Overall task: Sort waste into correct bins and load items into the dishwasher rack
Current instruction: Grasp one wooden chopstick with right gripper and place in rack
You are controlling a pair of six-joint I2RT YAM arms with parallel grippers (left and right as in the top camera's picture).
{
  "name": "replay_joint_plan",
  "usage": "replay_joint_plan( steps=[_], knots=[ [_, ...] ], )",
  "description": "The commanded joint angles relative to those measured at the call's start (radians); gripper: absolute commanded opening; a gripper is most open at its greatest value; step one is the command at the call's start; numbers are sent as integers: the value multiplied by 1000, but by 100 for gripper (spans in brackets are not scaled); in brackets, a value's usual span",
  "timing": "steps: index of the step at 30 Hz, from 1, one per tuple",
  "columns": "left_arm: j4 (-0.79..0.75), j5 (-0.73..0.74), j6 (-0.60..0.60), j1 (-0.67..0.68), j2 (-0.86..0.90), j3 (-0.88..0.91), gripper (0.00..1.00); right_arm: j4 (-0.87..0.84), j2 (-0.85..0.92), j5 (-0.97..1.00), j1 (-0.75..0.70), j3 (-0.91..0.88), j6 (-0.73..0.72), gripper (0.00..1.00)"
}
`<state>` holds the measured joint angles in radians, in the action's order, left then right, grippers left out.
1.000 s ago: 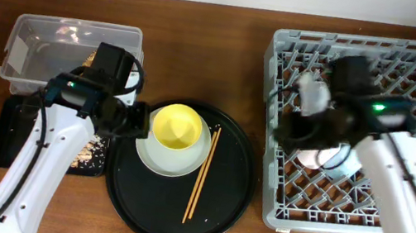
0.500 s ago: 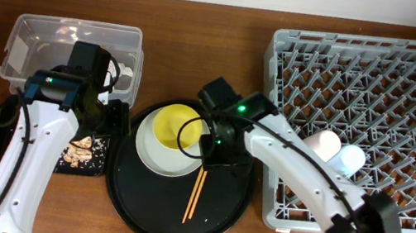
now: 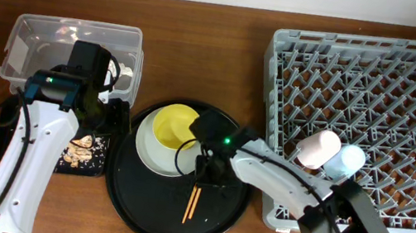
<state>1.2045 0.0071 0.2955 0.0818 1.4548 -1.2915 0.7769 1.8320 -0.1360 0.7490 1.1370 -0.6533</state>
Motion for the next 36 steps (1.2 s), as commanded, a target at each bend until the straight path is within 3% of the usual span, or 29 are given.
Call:
replay_joint_plan(
  steps=[1, 26, 28, 34, 36],
  knots=[
    [-3, -11, 7, -5, -13, -2, 75, -11, 7, 80, 31, -28, -63, 53],
    [-2, -3, 6, -5, -13, -2, 75, 26, 83, 43, 35, -34, -116, 52],
    [-2, -3, 6, -5, -13, -2, 75, 39, 69, 59, 21, -34, -116, 45],
    [-2, -3, 6, -5, -13, -2, 75, 85, 16, 61, -83, -34, -45, 7],
    [-3, -3, 7, -5, -13, -2, 75, 110, 16, 57, -113, -34, 1, 4]
  ],
)
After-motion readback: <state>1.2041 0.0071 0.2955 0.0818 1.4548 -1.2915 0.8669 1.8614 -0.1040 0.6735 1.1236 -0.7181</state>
